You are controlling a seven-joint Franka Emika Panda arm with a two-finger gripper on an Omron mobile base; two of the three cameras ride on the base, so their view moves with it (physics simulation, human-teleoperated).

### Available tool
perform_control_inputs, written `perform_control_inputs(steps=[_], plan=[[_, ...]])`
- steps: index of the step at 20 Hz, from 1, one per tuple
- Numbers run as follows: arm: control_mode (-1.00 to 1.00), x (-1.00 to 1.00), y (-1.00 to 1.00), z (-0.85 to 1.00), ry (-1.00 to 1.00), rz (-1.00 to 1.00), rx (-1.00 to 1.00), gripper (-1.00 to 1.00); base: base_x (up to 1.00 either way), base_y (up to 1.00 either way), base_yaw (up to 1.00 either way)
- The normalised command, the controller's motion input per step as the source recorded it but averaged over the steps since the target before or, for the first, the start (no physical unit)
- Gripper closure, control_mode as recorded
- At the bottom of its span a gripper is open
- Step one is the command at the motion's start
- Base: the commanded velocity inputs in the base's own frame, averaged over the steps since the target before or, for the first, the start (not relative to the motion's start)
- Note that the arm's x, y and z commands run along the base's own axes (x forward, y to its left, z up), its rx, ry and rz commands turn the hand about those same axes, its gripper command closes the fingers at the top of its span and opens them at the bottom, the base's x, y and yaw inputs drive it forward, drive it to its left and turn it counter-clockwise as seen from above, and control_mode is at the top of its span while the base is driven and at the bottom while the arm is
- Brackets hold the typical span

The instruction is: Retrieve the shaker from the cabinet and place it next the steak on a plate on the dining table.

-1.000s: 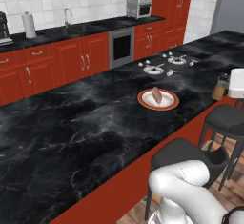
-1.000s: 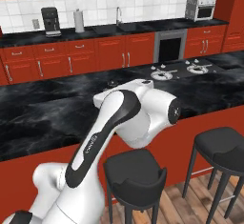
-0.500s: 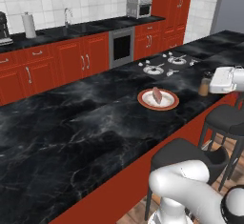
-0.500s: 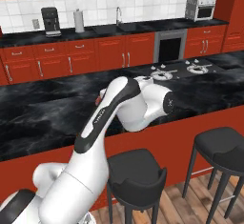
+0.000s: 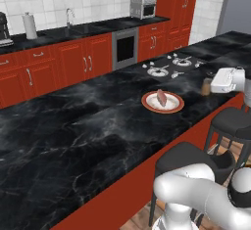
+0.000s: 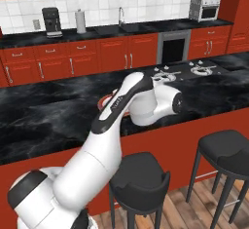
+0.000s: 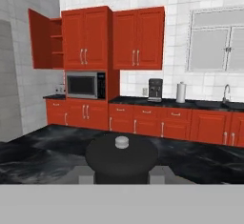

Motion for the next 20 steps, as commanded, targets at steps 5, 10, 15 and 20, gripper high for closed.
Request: perform_control_inputs(steps=[5, 10, 15, 20], plan=[[-1.0, 0.42, -0.19, -0.04, 0.0, 0.01, 0.0, 1.0, 0.0, 0.0, 0.0], [-1.0, 0.28, -0.1, -0.12, 0.0, 0.04, 0.0, 1.0, 0.0, 0.0, 0.0], [-1.0, 0.04, -0.01, -0.12, 0.0, 0.06, -0.01, 1.0, 0.0, 0.0, 0.0], [-1.0, 0.02, 0.0, -0.13, 0.0, 0.04, -0.03, 1.0, 0.0, 0.0, 0.0]])
